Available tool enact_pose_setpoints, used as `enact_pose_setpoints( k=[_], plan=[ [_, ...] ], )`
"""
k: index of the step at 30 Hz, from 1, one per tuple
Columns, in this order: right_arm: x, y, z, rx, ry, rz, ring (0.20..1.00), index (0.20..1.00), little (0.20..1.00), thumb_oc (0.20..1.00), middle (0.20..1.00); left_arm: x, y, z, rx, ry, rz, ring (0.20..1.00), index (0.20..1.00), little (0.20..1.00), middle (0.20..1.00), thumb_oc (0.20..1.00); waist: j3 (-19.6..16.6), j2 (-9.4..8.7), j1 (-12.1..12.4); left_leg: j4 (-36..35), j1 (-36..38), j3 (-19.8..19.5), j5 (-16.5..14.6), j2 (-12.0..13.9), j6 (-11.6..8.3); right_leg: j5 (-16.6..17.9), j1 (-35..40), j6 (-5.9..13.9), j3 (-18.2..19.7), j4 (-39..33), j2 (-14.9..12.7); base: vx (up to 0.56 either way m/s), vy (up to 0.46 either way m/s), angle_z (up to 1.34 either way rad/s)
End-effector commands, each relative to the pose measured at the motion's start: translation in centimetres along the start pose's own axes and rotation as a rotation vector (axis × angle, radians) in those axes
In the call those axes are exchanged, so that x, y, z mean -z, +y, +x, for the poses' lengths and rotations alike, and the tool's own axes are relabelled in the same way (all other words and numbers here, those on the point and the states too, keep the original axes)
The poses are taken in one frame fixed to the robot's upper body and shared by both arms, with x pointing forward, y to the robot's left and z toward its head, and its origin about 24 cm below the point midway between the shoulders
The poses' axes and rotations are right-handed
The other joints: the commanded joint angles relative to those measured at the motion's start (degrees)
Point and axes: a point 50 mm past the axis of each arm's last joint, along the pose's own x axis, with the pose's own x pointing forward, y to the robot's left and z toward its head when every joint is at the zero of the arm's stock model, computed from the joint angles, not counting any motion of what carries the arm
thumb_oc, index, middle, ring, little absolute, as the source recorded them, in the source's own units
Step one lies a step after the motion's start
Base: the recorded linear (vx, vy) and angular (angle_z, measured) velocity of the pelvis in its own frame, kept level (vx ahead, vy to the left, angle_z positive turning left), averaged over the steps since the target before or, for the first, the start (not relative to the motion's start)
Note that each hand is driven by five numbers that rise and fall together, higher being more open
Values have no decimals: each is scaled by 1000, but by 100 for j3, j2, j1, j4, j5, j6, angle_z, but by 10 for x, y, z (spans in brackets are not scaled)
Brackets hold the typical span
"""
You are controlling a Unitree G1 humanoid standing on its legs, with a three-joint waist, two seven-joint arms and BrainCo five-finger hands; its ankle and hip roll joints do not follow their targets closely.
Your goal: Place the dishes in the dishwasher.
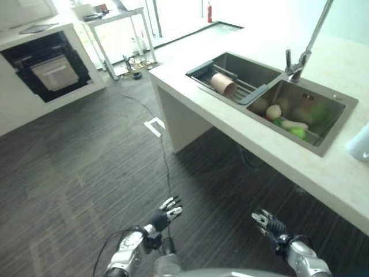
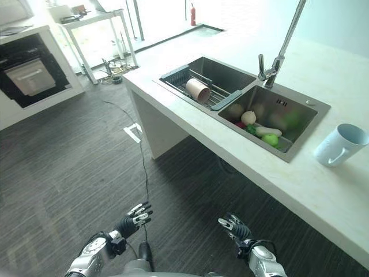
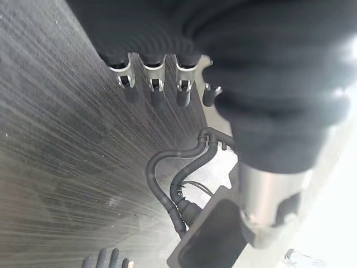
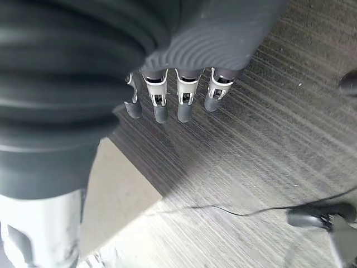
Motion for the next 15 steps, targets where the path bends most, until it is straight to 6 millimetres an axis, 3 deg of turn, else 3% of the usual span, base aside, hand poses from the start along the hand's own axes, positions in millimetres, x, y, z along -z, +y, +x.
enact_pose_setpoints(
  k=[1,2,6,8,10,12,13,15],
  plan=[
    [-22,4,5,6,-102,47,1000,1000,1000,1000,1000,-38,-4,8,69,-107,86,1000,1000,1000,1000,1000,18,-32,40,884,-241,-86,-745,97,15,-472,-330,-255,-693,747,171,413,603,-22],
    [-18,4,5,4,-88,45,1000,1000,1000,1000,1000,-43,-5,12,73,-105,93,1000,1000,1000,1000,1000,-30,-16,37,958,-223,-202,-886,-120,232,-394,-440,-251,-572,1022,150,381,552,-10],
    [-10,6,5,18,-74,68,1000,1000,1000,1000,1000,-47,1,12,52,-86,124,1000,1000,1000,1000,1000,-107,-20,1,926,-36,-348,-1185,-595,564,-219,-663,-47,-217,1706,115,244,422,-4],
    [-8,11,5,10,-88,79,1000,1000,1000,1000,1000,-50,6,11,29,-78,148,1000,1000,1000,1000,1000,-118,-8,-32,861,78,-219,-1378,-846,817,37,-1100,205,-103,2604,104,157,405,-9],
    [-6,12,4,4,-87,79,1000,1000,1000,1000,1000,-49,10,8,11,-75,147,1000,1000,1000,1000,1000,-82,-21,-25,749,291,-18,-1512,-1020,931,252,-1495,446,-276,3209,-189,133,329,-40],
    [-5,9,4,3,-87,75,1000,1000,1000,1000,1000,-52,12,7,6,-87,139,1000,1000,1000,1000,1000,-12,-55,-84,649,394,167,-1566,-1101,894,371,-1693,462,-385,2843,-97,106,185,-34],
    [-5,8,3,3,-90,74,1000,1000,1000,1000,1000,-53,11,7,10,-93,138,1000,1000,1000,1000,1000,28,-49,-126,664,367,194,-1514,-1055,841,518,-1650,346,-465,2311,46,91,30,-43],
    [-3,5,0,5,-92,70,1000,1000,1000,1000,1000,-53,7,10,18,-100,146,1000,1000,1000,1000,1000,80,-94,-207,587,443,109,-1524,-1098,747,790,-1597,314,-514,1181,31,172,26,-9]
  ],
)
